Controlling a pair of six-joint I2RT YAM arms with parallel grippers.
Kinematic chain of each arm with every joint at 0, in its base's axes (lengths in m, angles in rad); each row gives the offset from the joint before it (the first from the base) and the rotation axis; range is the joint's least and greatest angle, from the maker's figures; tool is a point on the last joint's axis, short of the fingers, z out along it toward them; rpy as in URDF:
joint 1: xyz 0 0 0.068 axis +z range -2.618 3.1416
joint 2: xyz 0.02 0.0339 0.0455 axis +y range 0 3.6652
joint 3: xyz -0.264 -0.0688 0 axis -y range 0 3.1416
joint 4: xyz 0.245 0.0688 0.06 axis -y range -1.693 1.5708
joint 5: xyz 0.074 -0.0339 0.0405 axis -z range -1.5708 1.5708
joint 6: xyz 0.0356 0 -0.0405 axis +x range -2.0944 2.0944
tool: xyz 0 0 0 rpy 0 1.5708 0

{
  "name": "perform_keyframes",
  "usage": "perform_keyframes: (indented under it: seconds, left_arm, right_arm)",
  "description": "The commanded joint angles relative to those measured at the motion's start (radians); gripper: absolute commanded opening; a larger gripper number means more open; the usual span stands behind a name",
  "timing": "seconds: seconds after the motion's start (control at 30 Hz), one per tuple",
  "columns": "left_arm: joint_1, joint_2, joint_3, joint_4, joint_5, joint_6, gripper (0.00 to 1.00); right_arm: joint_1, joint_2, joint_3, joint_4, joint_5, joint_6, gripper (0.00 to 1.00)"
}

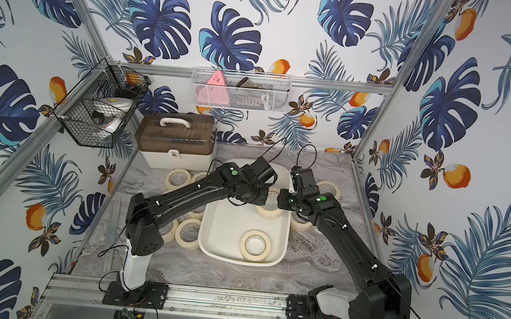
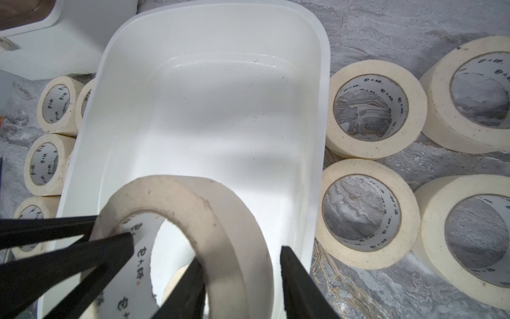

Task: Take out the art tape in the storage box
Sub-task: Pick up the art tape from the storage box, then place the art tape at the center of the board.

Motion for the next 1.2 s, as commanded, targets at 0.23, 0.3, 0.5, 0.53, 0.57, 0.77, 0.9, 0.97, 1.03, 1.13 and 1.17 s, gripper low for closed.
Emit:
perform_keyframes:
  seconds: [0.23, 0.3, 0.5, 0.53, 0.57, 0.77, 0.9, 0.97, 1.03, 1.13, 1.17]
  left_arm:
    - [0.001, -0.023, -0.008, 0.014, 0.007, 0.014, 0.00]
    - [0.000, -0.044, -0.032, 0.053, 0.036, 0.022, 0.04]
    - [0.001, -0.180, -0.162, 0.209, 0.052, 0.049, 0.45]
    - [0.001, -0.198, -0.180, 0.227, 0.057, 0.055, 0.51]
    - [0.000, -0.221, -0.194, 0.242, 0.055, 0.064, 0.55]
    - [0.001, -0.327, -0.260, 0.277, -0.006, 0.098, 0.74]
    - [0.007, -0.395, -0.315, 0.274, -0.075, 0.114, 0.82]
    - [0.021, -0.429, -0.348, 0.274, -0.095, 0.117, 0.85]
    - [0.040, -0.458, -0.383, 0.275, -0.104, 0.114, 0.87]
    - [0.068, -0.505, -0.455, 0.294, -0.101, 0.100, 0.89]
    - [0.079, -0.521, -0.479, 0.299, -0.099, 0.094, 0.89]
  right_arm:
    - [0.001, -0.002, 0.003, 0.012, 0.029, 0.016, 0.16]
    - [-0.001, -0.002, 0.002, 0.012, 0.036, 0.014, 0.07]
    - [0.000, 0.004, 0.005, 0.008, 0.056, 0.016, 0.00]
    - [-0.002, 0.005, 0.005, 0.006, 0.060, 0.016, 0.00]
    - [-0.001, 0.007, 0.006, 0.002, 0.068, 0.016, 0.00]
    - [-0.003, -0.001, 0.022, -0.034, 0.143, 0.036, 0.00]
    - [-0.012, -0.034, 0.028, -0.081, 0.266, 0.088, 0.00]
    - [-0.031, -0.059, 0.024, -0.098, 0.303, 0.113, 0.00]
    - [-0.061, -0.085, 0.019, -0.109, 0.321, 0.128, 0.00]
    - [-0.112, -0.098, 0.065, -0.179, 0.345, 0.148, 0.00]
    - [-0.126, -0.099, 0.079, -0.209, 0.354, 0.155, 0.00]
